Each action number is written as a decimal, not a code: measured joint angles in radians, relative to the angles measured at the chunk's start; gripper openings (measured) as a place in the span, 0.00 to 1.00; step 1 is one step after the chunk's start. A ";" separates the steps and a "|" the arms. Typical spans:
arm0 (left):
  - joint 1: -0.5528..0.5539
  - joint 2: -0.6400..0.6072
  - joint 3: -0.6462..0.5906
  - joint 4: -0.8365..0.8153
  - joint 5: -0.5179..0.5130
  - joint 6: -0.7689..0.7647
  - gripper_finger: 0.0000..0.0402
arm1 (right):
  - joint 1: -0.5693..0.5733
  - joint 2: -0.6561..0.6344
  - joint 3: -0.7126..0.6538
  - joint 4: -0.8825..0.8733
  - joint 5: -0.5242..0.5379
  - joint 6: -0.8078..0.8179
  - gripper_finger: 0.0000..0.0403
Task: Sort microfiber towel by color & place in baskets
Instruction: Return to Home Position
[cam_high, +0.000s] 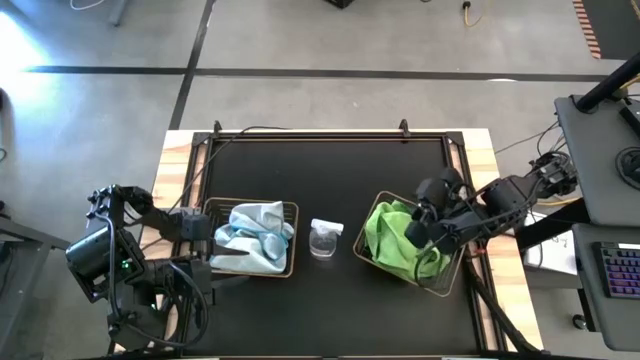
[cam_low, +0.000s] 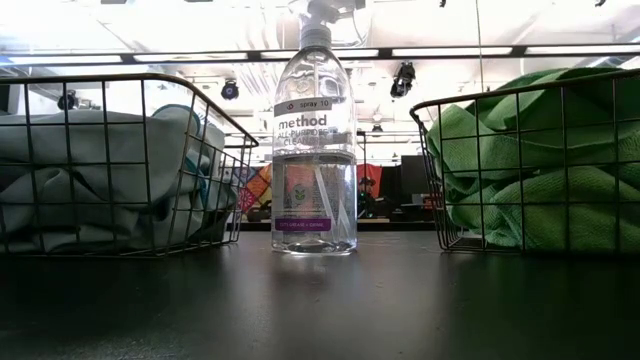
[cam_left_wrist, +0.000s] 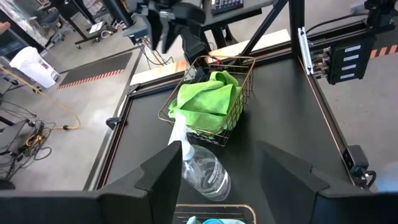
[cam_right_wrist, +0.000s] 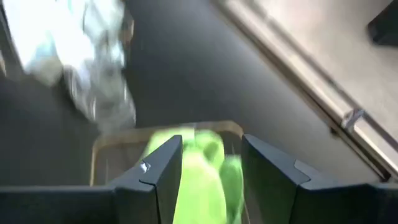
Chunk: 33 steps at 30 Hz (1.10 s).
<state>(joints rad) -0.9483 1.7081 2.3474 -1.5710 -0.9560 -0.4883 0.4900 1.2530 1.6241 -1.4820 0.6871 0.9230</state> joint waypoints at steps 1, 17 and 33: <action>0.000 0.000 0.000 0.000 0.000 0.006 0.46 | 0.000 0.000 0.000 0.027 0.038 0.007 0.40; -0.004 -0.013 0.000 0.000 -0.004 0.050 0.46 | -0.064 0.029 -0.025 0.588 -0.064 -0.420 0.40; -0.104 -0.161 -0.233 0.001 -0.053 -0.095 0.46 | -0.097 0.084 -0.083 0.605 -0.163 -0.513 0.40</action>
<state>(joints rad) -1.0520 1.5470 2.1141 -1.5697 -1.0090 -0.5829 0.3935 1.3366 1.5415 -0.8774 0.5240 0.4096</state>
